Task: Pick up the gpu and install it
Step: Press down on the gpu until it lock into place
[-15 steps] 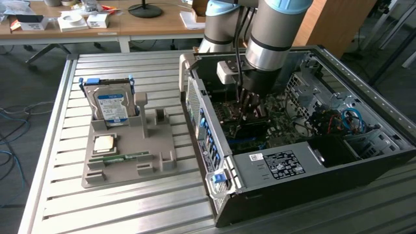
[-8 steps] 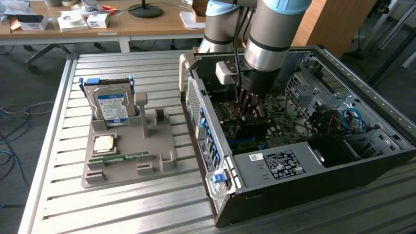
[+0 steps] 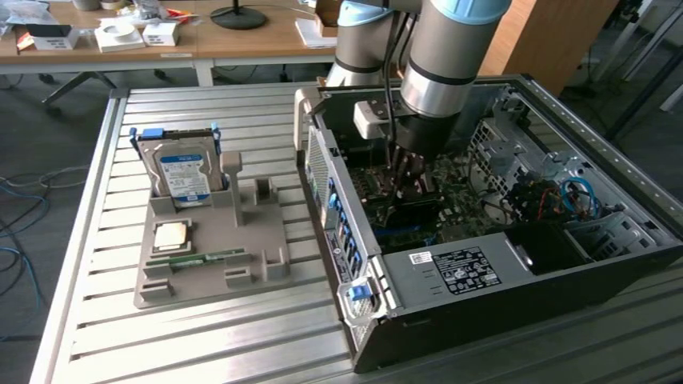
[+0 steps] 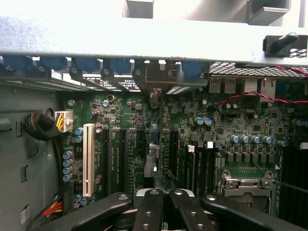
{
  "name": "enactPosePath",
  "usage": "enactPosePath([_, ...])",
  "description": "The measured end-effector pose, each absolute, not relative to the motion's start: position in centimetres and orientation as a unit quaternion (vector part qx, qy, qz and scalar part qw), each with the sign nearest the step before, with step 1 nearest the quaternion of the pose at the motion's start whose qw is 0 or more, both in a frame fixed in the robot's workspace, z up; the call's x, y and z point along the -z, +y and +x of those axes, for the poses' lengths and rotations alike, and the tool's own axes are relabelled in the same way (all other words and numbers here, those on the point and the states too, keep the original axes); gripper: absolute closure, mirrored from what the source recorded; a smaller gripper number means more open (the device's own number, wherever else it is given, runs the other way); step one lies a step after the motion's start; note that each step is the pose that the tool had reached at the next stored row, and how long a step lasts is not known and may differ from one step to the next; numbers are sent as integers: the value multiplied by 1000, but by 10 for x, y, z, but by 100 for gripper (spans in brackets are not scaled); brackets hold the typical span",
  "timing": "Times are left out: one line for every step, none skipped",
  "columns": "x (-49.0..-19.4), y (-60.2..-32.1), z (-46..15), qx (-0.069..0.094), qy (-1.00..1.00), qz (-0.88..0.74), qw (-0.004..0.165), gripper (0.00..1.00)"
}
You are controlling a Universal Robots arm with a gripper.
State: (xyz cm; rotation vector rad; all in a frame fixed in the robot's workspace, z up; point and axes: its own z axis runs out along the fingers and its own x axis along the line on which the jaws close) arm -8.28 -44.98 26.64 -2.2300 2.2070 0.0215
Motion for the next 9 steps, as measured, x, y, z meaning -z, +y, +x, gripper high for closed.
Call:
enactPosePath([-266, -450, -83, -7, 703, -711, 2, 89])
enactPosePath([-266, -450, -83, -7, 703, -711, 2, 89])
enactPosePath([-266, -450, -83, -7, 703, -711, 2, 89])
enactPosePath([-266, -450, -83, -7, 703, -711, 2, 89])
enactPosePath([-266, -450, -83, -7, 703, -711, 2, 89])
enactPosePath([-266, -450, -83, -7, 703, -711, 2, 89])
enactPosePath([-266, -450, -83, -7, 703, -711, 2, 89])
enactPosePath([-265, -450, -83, -7, 703, -711, 2, 89])
enactPosePath([-265, -450, -83, -7, 703, -711, 2, 89])
